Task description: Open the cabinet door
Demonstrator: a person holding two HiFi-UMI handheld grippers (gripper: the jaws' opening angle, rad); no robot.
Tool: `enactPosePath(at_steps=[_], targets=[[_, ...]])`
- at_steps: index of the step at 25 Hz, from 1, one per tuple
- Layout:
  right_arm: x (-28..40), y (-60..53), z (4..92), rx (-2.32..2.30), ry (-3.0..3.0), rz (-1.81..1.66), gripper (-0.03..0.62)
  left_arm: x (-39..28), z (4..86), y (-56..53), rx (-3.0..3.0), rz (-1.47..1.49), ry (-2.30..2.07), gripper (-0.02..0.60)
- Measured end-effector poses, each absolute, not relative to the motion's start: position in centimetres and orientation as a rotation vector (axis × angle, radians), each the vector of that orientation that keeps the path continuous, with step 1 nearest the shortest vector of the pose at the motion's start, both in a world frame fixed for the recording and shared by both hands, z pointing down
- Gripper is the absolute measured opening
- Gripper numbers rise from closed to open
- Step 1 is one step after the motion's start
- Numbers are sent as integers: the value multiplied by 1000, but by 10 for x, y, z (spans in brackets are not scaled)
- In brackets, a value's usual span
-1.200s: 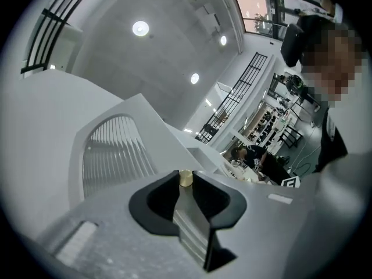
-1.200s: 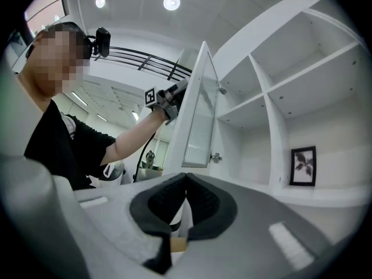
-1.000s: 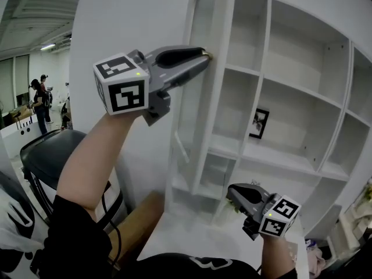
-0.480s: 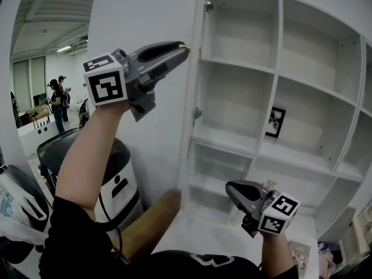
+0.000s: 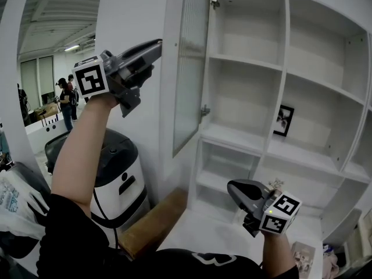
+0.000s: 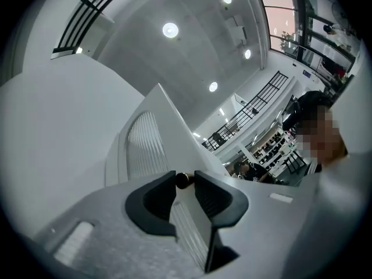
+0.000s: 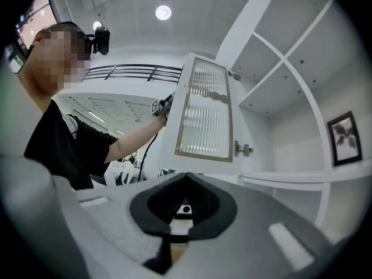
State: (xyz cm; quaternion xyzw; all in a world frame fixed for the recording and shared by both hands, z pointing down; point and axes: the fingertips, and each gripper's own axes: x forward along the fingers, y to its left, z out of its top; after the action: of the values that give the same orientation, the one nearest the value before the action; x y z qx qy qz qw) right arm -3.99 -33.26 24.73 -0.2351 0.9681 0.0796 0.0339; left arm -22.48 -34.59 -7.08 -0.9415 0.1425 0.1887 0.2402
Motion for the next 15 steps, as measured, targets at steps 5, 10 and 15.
enactPosePath(at_steps=[5,10,15], targets=[[-37,-335,252,-717,2976,221,2,-246,-72,-353,-2542,557,457,107],[-38,-334,258,-693,2982,183,2,-251,-71,-353,-2513,586,514,115],[-31,-324,265,-684,2991,156,2,-256,-66,-354,-2456,602,667,132]])
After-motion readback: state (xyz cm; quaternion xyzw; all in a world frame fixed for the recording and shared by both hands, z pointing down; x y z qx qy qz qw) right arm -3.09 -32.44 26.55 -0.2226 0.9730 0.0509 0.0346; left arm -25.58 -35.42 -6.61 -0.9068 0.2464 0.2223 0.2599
